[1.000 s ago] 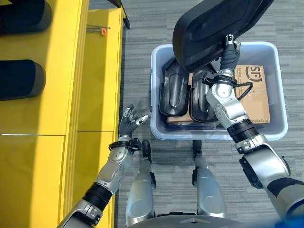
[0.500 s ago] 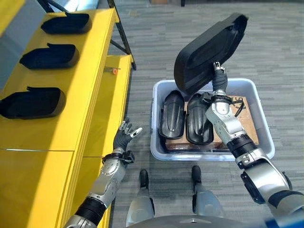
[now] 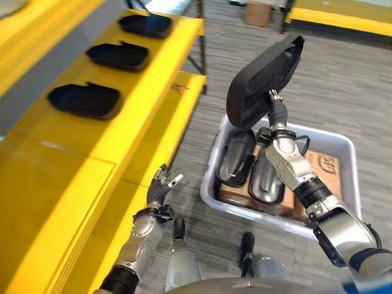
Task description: Move parts from the plastic box to the shelf.
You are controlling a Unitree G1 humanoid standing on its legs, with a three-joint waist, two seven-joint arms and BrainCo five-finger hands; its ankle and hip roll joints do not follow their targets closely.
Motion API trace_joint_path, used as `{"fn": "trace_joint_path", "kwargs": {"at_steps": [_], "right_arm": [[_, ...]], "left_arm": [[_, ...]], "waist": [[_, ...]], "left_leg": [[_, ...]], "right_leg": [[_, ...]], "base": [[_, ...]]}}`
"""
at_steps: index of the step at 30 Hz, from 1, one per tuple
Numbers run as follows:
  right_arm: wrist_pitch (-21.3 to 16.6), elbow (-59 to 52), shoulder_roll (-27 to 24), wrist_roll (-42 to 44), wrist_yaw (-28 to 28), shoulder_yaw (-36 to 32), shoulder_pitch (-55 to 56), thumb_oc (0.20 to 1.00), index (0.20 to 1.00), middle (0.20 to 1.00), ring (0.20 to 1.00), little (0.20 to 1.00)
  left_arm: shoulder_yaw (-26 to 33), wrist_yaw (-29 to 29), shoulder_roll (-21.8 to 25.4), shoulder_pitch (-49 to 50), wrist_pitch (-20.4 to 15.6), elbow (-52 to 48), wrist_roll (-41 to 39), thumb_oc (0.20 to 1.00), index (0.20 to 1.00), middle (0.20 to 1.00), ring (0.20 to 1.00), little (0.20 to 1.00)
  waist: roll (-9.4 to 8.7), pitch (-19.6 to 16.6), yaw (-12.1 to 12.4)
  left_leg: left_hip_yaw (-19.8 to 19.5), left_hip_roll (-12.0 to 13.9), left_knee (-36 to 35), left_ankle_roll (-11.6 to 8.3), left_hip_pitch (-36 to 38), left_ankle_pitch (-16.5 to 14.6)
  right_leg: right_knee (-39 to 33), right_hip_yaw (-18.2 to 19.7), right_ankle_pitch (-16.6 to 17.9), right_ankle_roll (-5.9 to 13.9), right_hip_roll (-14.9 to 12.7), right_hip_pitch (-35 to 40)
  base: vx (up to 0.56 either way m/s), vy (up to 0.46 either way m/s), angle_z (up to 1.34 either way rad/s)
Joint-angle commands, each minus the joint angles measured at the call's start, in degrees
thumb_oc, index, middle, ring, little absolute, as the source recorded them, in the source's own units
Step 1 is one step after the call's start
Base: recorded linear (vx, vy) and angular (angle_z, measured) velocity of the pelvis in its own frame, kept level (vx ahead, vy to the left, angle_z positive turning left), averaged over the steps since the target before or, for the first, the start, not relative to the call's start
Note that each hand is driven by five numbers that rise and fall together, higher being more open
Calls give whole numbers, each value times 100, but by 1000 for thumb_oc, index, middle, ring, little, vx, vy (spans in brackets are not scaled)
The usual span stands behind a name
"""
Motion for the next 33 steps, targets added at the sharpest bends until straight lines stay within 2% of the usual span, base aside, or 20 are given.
{"fn": "trace_joint_path", "kwargs": {"at_steps": [1, 2, 4, 7, 9, 15, 16, 17, 18, 19, 20, 24, 25, 26, 27, 28, 31, 32, 33], "right_arm": [[-508, -323, 187, -85, 11, -368, -487, 200, 200, 200, 200, 200], [-501, -338, 217, -104, 5, -376, -465, 200, 200, 200, 200, 200], [-508, -485, 260, -83, -16, -470, -293, 200, 200, 200, 200, 200], [-512, -506, 363, -96, -34, -525, -161, 200, 200, 200, 200, 200], [-443, -465, 443, -204, -34, -592, -107, 200, 200, 200, 200, 200], [-345, -553, 506, -354, 13, -660, -20, 200, 200, 200, 200, 200], [-325, -581, 553, -367, 47, -690, -14, 200, 200, 200, 200, 200], [-325, -580, 557, -367, 48, -692, -14, 200, 200, 200, 200, 200], [-319, -594, 642, -367, 97, -694, -26, 200, 200, 200, 200, 200], [-319, -592, 646, -367, 98, -695, -26, 200, 200, 200, 200, 200], [-309, -550, 736, -339, 127, -655, -46, 200, 200, 200, 200, 200], [-303, -507, 817, -258, 181, -639, -60, 200, 200, 200, 200, 200], [-312, -492, 843, -245, 189, -628, -45, 200, 200, 200, 200, 200], [-316, -506, 861, -224, 221, -622, -25, 200, 200, 200, 200, 200], [-319, -567, 867, -188, 249, -604, 20, 200, 200, 200, 200, 200], [-331, -647, 856, -149, 260, -578, 30, 200, 200, 200, 200, 200], [-352, -801, 784, -58, 321, -493, 74, 200, 200, 200, 200, 200], [-357, -815, 757, -40, 315, -511, 106, 200, 200, 200, 200, 200], [-353, -838, 727, -17, 320, -529, 123, 200, 200, 200, 200, 200]], "left_arm": [[177, -85, 270, -509, -277, -182, -31, 1000, 1000, 1000, 1000, 1000], [162, -83, 254, -537, -276, -192, -29, 1000, 1000, 1000, 1000, 1000], [127, -87, 175, -588, -227, -160, 53, 1000, 1000, 1000, 1000, 1000], [126, -63, 201, -606, -218, -157, 157, 1000, 1000, 1000, 1000, 1000], [248, -42, 331, -589, -259, -294, 173, 1000, 1000, 1000, 1000, 1000], [329, 5, 379, -611, -282, -384, 288, 1000, 1000, 1000, 1000, 1000], [398, 23, 465, -592, -278, -443, 453, 1000, 1000, 1000, 1000, 1000], [400, 25, 469, -588, -275, -449, 456, 1000, 1000, 1000, 1000, 1000], [506, 47, 506, -514, -281, -487, 507, 1000, 1000, 1000, 1000, 1000], [507, 48, 509, -511, -280, -490, 508, 1000, 1000, 1000, 1000, 1000], [566, 71, 519, -497, -302, -478, 533, 1000, 1000, 1000, 1000, 1000], [676, 104, 561, -501, -317, -486, 537, 1000, 1000, 1000, 1000, 1000], [690, 113, 578, -528, -321, -482, 567, 1000, 1000, 1000, 1000, 1000], [692, 105, 593, -558, -324, -472, 598, 1000, 1000, 1000, 1000, 1000], [673, 123, 618, -625, -340, -404, 628, 1000, 1000, 1000, 1000, 1000], [678, 139, 641, -695, -379, -344, 603, 1000, 1000, 1000, 1000, 1000], [642, 101, 620, -776, -373, -300, 647, 1000, 1000, 1000, 1000, 1000], [621, 87, 610, -804, -361, -300, 660, 1000, 1000, 1000, 1000, 1000], [630, 76, 592, -817, -354, -287, 652, 1000, 1000, 1000, 1000, 1000]], "waist": [[-334, 29, -112], [-332, 0, -129], [-269, -85, -175], [-265, -164, -124], [-382, -149, -5], [-517, -81, 155], [-577, -78, 266], [-583, -79, 256], [-663, -105, 389], [-670, -108, 381], [-720, -121, 466], [-799, -155, 549], [-801, -164, 570], [-832, -161, 567], [-817, -143, 462], [-782, -131, 392], [-587, -45, 88], [-573, -34, 12], [-595, -40, -14]], "left_leg": [[103, 119, 452, -1080, 984, 489], [116, 55, 274, -1064, 1085, 294], [287, -31, -125, -1070, 1122, 204], [272, -131, -272, -1016, 1180, 155], [258, -316, -143, -897, 1116, -12], [55, -564, 91, -771, 936, -250], [-88, -751, 168, -700, 828, -348], [-97, -761, 174, -693, 823, -352], [-205, -1012, 196, -583, 754, -460], [-210, -1024, 198, -575, 751, -462], [-241, -1172, 198, -505, 734, -534], [-305, -1360, 210, -393, 685, -613], [-335, -1397, 184, -362, 705, -624], [-301, -1473, 151, -287, 660, -502], [-413, -1502, 107, -263, 671, -482], [-478, -1498, 59, -246, 655, -429], [-900, -1553, -80, -192, 752, -309], [-1000, -1572, -95, -193, 779, -307], [-1061, -1596, -79, -198, 780, -301]], "right_leg": [[819, -227, -512, 201, -771, -391], [787, -321, -482, 243, -824, -345], [754, -441, -493, 431, -915, -122], [708, -468, -340, 501, -1033, -8], [698, -579, -183, 638, -1289, 151], [572, -761, 55, 820, -1537, 385], [499, -907, 200, 907, -1673, 528], [494, -917, 207, 915, -1682, 535], [416, -1041, 468, 1048, -1867, 654], [410, -1048, 478, 1057, -1876, 659], [354, -1061, 670, 1140, -1979, 712], [360, -977, 892, 1223, -2111, 699], [407, -929, 908, 1215, -2118, 680], [456, -884, 1031, 1109, -2166, 602], [487, -379, 1076, 1053, -2010, 493], [482, 240, 1022, 967, -1742, 236], [766, 1819, 407, 775, -698, -328], [685, 2103, 218, 753, -486, -353], [586, 2207, 115, 728, -358, -349]], "base": [[-83, -28, 123], [10, 9, 147], [123, 83, 97], [70, 114, 74], [127, 212, 55], [66, 114, 18], [91, 147, 55], [144, 282, 100], [75, 176, 83], [120, 285, 84], [49, 125, 47], [64, 156, 27], [-11, 109, 22], [3, 119, 43], [-31, 101, 50], [26, 84, 55], [44, 104, 44], [33, 10, 65], [19, -97, 82]]}}
